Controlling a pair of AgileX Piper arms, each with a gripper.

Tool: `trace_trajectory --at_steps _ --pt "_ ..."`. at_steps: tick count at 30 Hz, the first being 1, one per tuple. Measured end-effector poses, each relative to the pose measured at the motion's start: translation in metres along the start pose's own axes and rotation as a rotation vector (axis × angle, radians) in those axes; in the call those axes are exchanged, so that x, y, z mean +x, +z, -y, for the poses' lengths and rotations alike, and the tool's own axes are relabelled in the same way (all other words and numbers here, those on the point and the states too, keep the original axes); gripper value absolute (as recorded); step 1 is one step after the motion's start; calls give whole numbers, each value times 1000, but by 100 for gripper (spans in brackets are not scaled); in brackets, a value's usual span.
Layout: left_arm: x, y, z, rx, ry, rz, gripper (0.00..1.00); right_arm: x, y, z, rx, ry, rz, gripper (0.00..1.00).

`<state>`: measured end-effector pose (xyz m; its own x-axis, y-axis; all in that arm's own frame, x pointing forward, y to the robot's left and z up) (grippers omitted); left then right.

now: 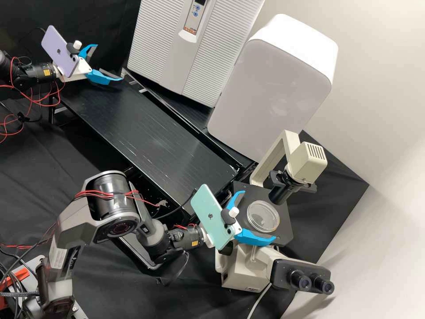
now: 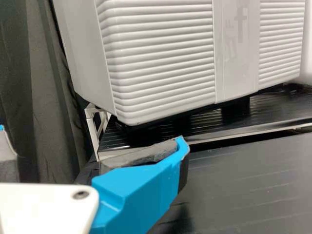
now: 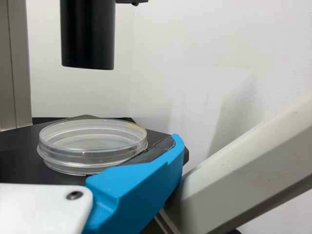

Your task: Place the petri dish on the bench

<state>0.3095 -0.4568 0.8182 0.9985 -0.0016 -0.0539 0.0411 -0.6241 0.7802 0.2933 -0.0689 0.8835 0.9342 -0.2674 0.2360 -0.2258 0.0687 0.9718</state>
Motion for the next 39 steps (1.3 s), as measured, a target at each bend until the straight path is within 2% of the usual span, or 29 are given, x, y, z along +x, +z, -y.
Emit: trace_trajectory --at_steps 39 --pt "0 0 0 0 0 0 100 3 0 -3 29 7 8 0"
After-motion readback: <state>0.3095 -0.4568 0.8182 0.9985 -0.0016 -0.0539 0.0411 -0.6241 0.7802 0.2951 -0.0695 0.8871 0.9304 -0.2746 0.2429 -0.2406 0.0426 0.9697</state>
